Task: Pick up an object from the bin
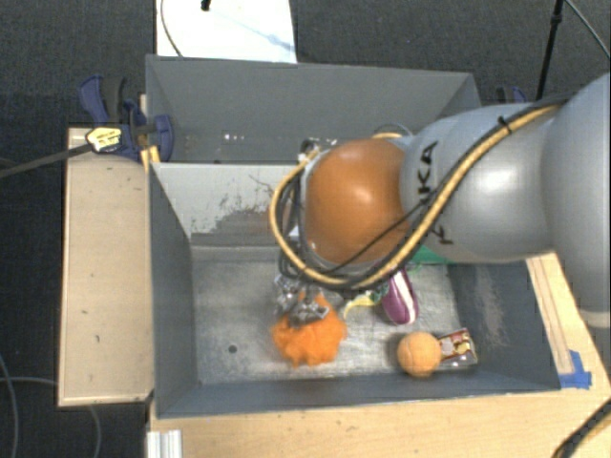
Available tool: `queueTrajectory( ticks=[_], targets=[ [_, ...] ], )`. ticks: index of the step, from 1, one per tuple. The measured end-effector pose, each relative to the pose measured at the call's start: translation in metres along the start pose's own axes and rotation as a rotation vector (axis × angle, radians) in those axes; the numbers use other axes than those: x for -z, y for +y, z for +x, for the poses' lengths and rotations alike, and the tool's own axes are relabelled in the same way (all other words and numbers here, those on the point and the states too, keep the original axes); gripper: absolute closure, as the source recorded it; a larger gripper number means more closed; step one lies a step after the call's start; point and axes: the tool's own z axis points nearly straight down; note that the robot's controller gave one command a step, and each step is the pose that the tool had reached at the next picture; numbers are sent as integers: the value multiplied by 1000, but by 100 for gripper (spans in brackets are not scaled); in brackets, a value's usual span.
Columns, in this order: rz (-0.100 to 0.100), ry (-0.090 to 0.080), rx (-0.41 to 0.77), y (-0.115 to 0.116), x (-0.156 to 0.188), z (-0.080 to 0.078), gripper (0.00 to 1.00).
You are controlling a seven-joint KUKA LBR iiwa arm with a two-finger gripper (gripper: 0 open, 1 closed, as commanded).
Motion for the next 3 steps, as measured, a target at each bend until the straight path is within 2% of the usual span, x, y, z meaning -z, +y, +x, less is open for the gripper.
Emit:
queueTrajectory(
  ticks=[3],
  targets=[
    [0, 1, -6, 0, 17, 0, 100]
  ],
)
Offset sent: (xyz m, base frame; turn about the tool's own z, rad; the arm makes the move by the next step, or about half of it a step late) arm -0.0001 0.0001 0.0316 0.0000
